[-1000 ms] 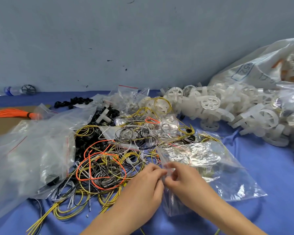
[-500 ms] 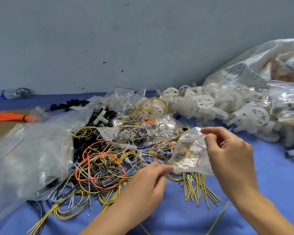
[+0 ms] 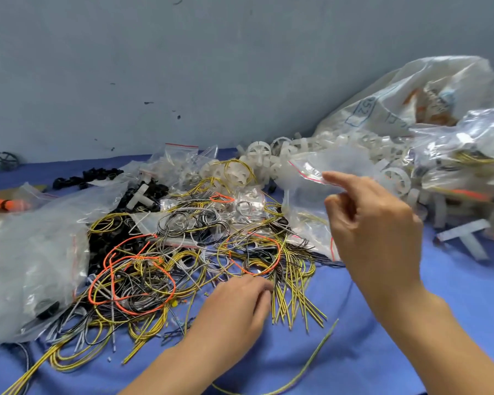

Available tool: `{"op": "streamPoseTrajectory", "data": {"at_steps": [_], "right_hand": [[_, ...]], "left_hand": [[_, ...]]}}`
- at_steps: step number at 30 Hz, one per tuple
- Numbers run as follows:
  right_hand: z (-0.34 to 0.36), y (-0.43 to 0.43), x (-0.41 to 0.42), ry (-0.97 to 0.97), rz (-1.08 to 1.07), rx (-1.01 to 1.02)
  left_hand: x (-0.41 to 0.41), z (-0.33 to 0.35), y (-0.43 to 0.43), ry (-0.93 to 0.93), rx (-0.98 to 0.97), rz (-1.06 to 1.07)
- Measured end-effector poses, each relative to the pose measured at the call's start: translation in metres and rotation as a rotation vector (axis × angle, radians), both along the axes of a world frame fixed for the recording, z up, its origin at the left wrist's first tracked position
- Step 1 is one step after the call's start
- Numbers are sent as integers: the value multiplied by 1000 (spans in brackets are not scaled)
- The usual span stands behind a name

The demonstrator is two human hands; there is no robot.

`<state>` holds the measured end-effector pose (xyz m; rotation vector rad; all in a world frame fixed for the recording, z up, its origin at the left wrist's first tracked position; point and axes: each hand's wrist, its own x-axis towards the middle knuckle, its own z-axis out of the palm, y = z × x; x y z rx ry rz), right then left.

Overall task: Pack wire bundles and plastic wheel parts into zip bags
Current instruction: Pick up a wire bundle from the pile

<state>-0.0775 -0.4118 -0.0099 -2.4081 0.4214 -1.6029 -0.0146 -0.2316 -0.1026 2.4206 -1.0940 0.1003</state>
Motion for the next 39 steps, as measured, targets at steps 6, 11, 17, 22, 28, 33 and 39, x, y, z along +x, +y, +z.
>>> {"op": "streamPoseTrajectory", "data": {"at_steps": [6, 11, 17, 22, 28, 33, 39], "right_hand": [[-10, -21, 4, 350, 58, 356], [-13, -29, 2, 382, 78, 390], [-17, -26, 1, 388, 94, 383], [-20, -19, 10, 423, 97, 385], [-22, -13, 23, 440, 93, 377], [-23, -8, 32, 467, 100, 380], [-23, -4, 39, 456, 97, 387]], "left_hand": [[13, 1, -22, -112, 224, 198], [24, -2, -8, -150, 264, 175], [23, -6, 8, -123, 198, 73], [35, -3, 3, -203, 257, 21], [46, -4, 5, -214, 277, -71], [48, -2, 6, -199, 385, -91], [50, 9, 18, -140, 412, -191]]}}
